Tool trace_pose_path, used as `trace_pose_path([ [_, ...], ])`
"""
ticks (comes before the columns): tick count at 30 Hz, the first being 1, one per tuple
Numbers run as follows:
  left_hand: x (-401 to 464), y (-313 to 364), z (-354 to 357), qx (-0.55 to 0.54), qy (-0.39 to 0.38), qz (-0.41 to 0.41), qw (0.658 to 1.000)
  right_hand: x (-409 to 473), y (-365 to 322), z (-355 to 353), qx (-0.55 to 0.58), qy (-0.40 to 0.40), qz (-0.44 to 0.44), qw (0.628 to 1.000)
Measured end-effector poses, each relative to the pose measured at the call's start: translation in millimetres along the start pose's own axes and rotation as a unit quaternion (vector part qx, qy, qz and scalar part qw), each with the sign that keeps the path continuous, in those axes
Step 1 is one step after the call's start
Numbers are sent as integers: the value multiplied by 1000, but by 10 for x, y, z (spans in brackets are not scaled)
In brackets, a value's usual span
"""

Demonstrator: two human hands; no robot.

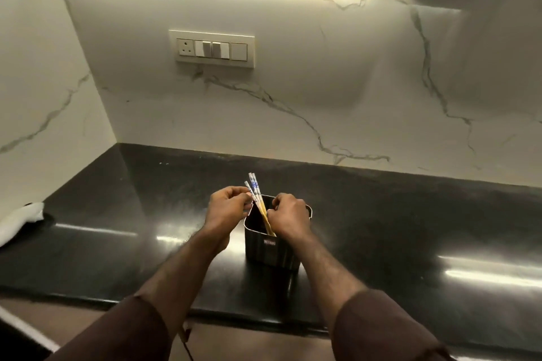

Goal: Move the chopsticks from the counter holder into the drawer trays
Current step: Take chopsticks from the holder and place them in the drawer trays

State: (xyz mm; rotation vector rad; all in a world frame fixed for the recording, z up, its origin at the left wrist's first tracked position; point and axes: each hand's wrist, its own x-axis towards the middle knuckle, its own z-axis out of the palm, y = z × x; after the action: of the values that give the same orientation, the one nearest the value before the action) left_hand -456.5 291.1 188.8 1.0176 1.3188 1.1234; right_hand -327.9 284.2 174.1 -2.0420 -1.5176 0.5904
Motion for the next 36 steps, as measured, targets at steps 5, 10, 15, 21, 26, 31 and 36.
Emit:
trace_pose_path([
  [5, 363, -95, -20, -5, -9, -16, 1000, 268, -48, 250, -78, -76, 64, 992],
  [10, 596, -235, 8, 1, -24, -34, 999, 402, 66, 396, -92, -113, 103, 984],
  [15, 759, -332, 32, 14, -11, -22, 1000, 479, 95, 483, -77, -126, 120, 982],
  [21, 836, -389, 115, 14, 23, -8, 1000, 513, 129, 508, -57, -136, 117, 982],
  [26, 889, -380, 147, 0, -9, 7, 1000, 517, 137, 467, -13, -135, 96, 986],
  [31, 884, -237, 157, -62, -120, 22, 991, 529, 110, 285, 76, -141, 64, 985],
  [36, 835, -7, 128, -116, -194, 31, 974, 529, 48, 6, 189, -179, 59, 964],
])
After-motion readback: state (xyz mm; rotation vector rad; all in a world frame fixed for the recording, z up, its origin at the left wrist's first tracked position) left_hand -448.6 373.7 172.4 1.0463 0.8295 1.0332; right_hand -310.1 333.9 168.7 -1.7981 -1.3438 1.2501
